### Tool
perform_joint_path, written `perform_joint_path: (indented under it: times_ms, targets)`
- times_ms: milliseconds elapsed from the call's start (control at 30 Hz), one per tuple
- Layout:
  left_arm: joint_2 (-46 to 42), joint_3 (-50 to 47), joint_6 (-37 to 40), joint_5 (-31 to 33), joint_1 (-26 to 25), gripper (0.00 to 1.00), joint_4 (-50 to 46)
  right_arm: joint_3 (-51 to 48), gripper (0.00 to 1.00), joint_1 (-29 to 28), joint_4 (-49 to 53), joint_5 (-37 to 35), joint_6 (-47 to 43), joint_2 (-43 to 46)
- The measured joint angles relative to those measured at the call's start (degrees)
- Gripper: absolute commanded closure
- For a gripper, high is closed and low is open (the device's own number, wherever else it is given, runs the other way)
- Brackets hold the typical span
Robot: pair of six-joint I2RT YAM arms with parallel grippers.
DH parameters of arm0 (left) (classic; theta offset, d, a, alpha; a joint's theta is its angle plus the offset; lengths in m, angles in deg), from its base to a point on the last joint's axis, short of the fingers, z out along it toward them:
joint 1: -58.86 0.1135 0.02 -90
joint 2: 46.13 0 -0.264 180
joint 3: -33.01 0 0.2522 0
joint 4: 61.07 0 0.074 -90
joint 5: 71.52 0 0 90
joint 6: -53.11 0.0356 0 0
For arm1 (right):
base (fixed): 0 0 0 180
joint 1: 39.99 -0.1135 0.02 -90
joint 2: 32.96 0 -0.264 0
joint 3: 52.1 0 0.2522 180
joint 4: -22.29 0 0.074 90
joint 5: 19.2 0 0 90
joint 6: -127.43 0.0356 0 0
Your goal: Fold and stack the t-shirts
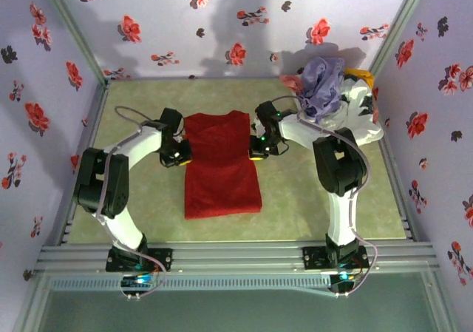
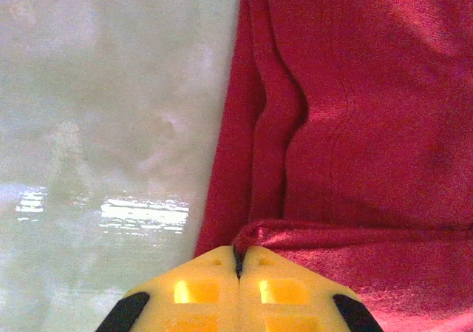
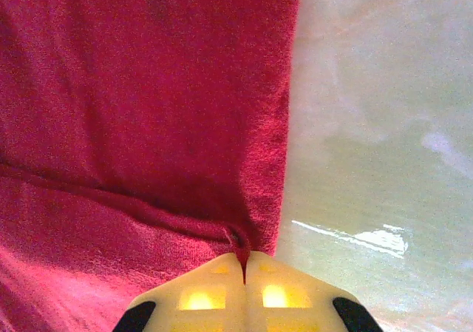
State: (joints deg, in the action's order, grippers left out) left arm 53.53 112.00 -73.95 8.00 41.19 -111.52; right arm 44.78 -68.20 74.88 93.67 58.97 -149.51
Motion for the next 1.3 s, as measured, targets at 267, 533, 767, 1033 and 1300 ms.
perform_joint_path:
  times_ms: [267,533,767,1033,1300]
  targets:
    - [4.66,2.36,1.33,-0.02,0.61,1.00,-0.70,0.11,0.69,0.98,0.31,-0.31,0.04,-1.03]
    - [0.87,3.02,1.95,0.59,1.14,0.62,-3.69,-1.77,0.54,1.22,2.10,-0.85,0.11,5.79]
    - [-17.07,-2.60,0.63,0.94,1.18,0.55,-4.83,-12.63,0.50,0.50,2.69,-1.01,3.58,22.77]
    - [-35.17,-21.00,-6.84,0.42,-3.78,0.54,-5.57,-28.59,0.50,-8.22,2.14,-2.34,11.30,33.29]
    - [-46.82,-33.57,-17.31,0.44,-12.26,0.55,-5.35,-40.15,0.52,-11.72,-2.51,-3.23,20.61,39.10]
